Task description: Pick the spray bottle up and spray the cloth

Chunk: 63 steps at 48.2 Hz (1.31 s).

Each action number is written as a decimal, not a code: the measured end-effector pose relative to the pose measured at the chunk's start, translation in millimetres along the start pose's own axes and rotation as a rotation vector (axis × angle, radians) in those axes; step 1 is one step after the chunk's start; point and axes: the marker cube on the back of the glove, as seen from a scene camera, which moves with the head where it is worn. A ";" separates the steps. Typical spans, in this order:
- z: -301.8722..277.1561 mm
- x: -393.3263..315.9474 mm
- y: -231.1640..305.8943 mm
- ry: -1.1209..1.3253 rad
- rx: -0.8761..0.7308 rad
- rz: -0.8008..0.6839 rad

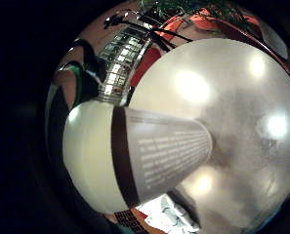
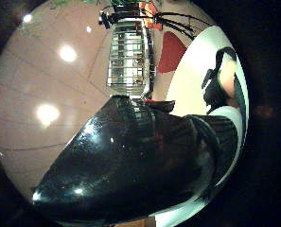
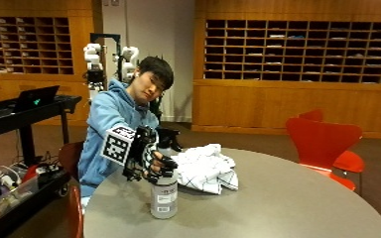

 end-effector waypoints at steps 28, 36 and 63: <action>33.0 -11.2 5.1 -0.023 -0.107 -0.066; 47.0 -17.8 6.3 -0.003 -0.193 -0.110; 85.0 -72.0 51.0 0.396 -0.645 -0.512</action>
